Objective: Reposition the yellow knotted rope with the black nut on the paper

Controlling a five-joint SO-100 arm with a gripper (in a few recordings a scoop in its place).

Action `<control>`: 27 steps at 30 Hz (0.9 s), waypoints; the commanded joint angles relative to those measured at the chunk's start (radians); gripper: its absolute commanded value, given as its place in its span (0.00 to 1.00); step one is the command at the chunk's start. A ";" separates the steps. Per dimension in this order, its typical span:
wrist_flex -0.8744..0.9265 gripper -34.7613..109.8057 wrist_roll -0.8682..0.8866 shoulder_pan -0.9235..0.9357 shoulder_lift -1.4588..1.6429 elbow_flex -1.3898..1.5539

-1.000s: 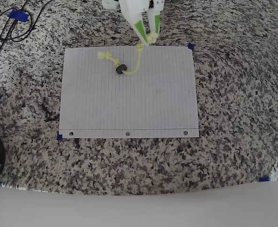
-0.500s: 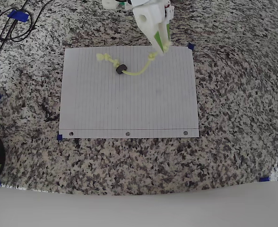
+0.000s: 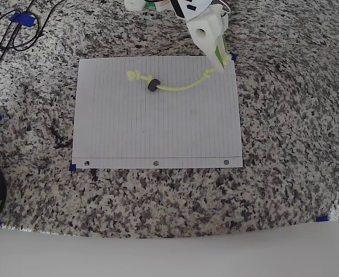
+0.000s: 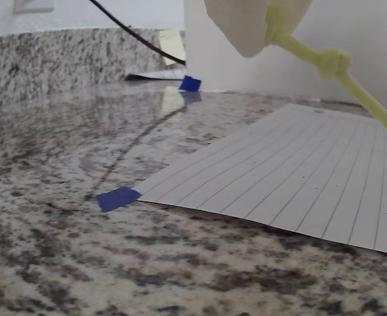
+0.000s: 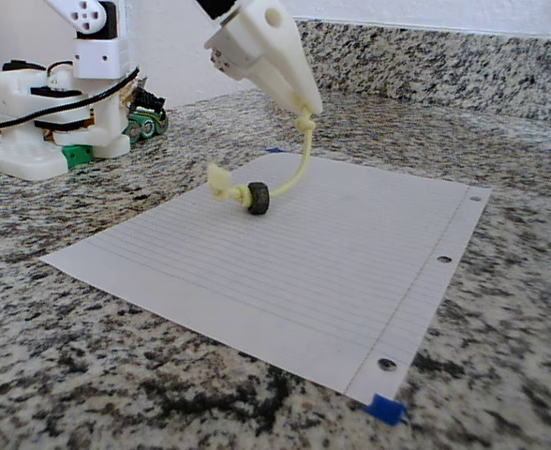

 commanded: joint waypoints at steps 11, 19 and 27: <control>-0.041 0.24 -0.006 -0.009 -0.141 -0.009; -0.037 0.43 -0.035 -0.005 -0.164 -0.009; -0.103 0.45 -0.279 -0.012 -0.124 -0.012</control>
